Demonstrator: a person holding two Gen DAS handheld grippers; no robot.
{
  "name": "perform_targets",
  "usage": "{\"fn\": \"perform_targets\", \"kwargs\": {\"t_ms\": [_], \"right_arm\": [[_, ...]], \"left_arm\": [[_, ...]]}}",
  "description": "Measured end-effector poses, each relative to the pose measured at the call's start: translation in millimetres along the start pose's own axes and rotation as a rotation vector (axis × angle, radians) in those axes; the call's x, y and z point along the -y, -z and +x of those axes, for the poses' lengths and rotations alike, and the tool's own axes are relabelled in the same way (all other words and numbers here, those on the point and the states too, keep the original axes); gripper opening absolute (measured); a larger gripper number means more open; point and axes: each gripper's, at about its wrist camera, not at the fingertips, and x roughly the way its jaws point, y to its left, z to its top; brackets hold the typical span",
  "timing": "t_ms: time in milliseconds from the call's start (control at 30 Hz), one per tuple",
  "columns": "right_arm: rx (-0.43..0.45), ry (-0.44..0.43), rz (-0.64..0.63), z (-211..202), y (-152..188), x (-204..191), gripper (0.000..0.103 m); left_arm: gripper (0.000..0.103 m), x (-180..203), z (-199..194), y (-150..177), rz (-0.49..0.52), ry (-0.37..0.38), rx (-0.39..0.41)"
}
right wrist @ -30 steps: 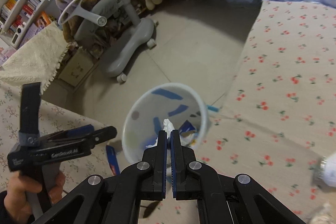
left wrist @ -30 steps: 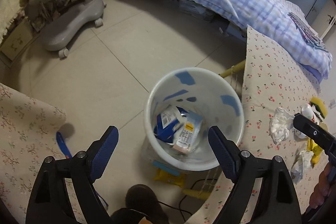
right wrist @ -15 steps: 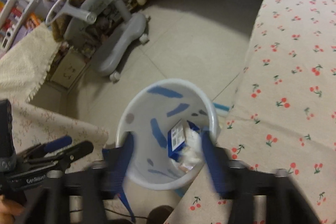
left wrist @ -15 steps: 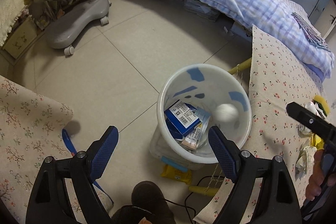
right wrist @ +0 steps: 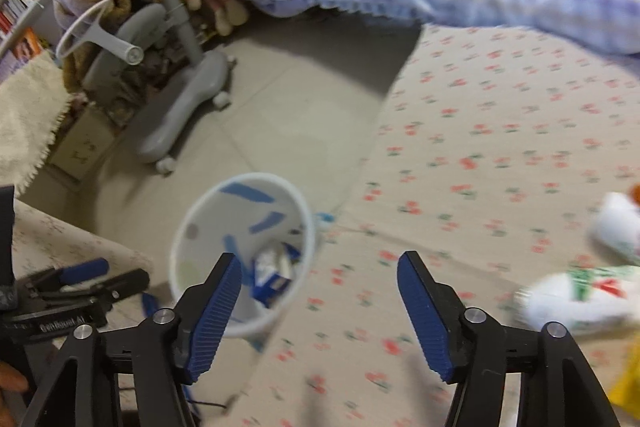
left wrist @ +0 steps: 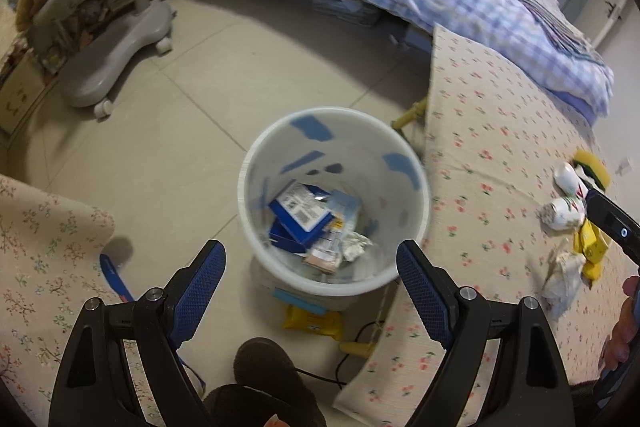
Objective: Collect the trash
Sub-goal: 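Move both tools back over the trash pile, then grasp the white AD bottle with left tool while right tool grasps yellow paper bowl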
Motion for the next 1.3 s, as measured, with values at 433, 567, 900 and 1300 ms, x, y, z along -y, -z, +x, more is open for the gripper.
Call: {"fn": "perform_targets", "kwargs": {"t_ms": [433, 567, 900, 1300], "right_arm": [[0.083, 0.263, 0.123, -90, 23, 100, 0.082], [0.087, 0.299, 0.24, -109, 30, 142, 0.082], [-0.02, 0.288, 0.449, -98, 43, 205, 0.086], [-0.103, 0.219, 0.551, -72, 54, 226, 0.082]], "left_arm": [[0.089, 81, -7, 1, 0.1, 0.106, -0.018], [0.089, 104, -5, 1, 0.132, 0.116, -0.022], [0.089, 155, 9, -3, 0.203, 0.124, -0.033], [0.089, 221, 24, -11, 0.339, 0.173, -0.02]]}}
